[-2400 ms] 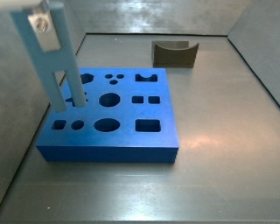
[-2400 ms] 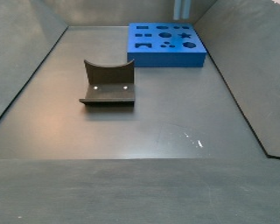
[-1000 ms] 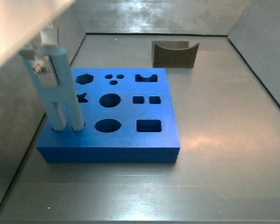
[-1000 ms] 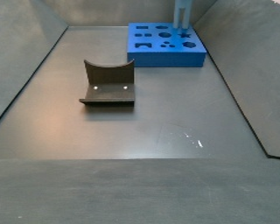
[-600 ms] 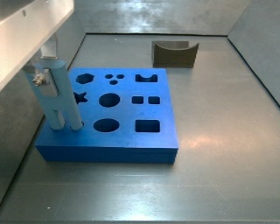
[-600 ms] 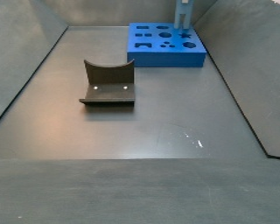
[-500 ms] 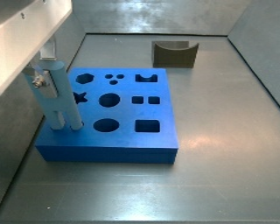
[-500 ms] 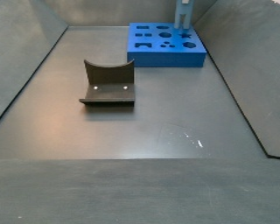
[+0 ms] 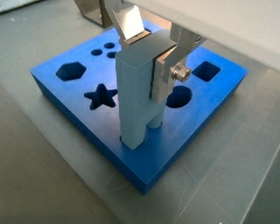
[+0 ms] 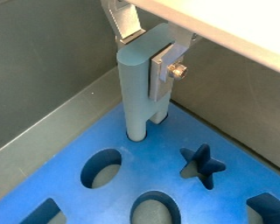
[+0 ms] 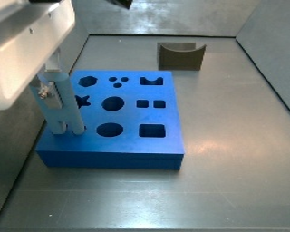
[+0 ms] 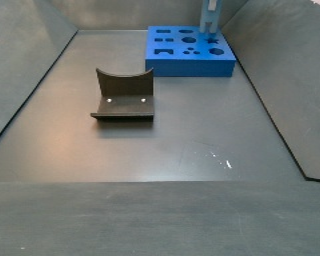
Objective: Insert the square-circle object.
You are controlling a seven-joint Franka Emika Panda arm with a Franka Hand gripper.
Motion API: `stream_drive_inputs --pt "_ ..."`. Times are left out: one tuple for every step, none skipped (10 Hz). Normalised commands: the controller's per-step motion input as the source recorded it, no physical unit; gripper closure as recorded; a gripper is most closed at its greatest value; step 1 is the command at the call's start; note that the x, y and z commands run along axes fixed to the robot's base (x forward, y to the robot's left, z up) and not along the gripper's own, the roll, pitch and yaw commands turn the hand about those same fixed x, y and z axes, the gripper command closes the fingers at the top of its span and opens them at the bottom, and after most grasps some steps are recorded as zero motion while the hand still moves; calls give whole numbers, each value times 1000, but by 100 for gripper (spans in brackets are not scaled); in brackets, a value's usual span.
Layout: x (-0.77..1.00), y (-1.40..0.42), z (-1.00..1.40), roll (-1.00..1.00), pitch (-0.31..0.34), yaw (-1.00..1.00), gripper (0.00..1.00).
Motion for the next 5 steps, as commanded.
stream_drive_inputs --pt "0 0 -526 96 -53 26 100" --pt "0 -11 -503 116 -27 14 100" --pt "0 -54 -449 30 -51 0 100" --pt "0 40 0 -60 -11 0 100" --pt "0 0 0 0 0 0 100"
